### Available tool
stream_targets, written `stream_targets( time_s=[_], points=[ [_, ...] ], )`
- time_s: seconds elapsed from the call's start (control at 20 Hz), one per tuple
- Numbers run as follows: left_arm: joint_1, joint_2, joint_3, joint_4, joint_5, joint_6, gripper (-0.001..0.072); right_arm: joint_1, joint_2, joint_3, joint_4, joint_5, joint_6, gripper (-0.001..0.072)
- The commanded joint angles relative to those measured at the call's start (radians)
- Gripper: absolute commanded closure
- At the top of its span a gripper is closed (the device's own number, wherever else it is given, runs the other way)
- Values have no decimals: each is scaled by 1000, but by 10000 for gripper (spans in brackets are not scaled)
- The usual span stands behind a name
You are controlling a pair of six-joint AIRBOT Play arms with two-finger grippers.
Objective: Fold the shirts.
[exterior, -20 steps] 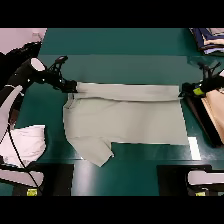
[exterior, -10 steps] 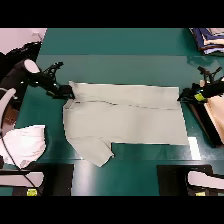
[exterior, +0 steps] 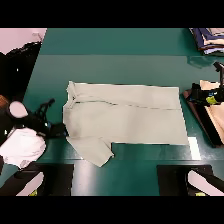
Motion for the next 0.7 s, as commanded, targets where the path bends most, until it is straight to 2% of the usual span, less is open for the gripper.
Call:
stream_targets(
  time_s=[0.0,0.4,0.55,0.6,0.65],
  points=[
    [1,109,-180,-103,18,-29,223,-2,23,-6,3,-15,0,354],
    [-8,109,-284,-236,213,51,223,-2,23,-6,3,1,0,354],
    [-121,106,-299,-252,304,48,224,-2,23,-6,3,10,0,354],
    [-158,106,-299,-268,331,44,258,-2,23,-6,3,18,0,354],
    [-173,106,-299,-282,338,39,431,-2,23,-6,3,31,0,354]
  ],
)
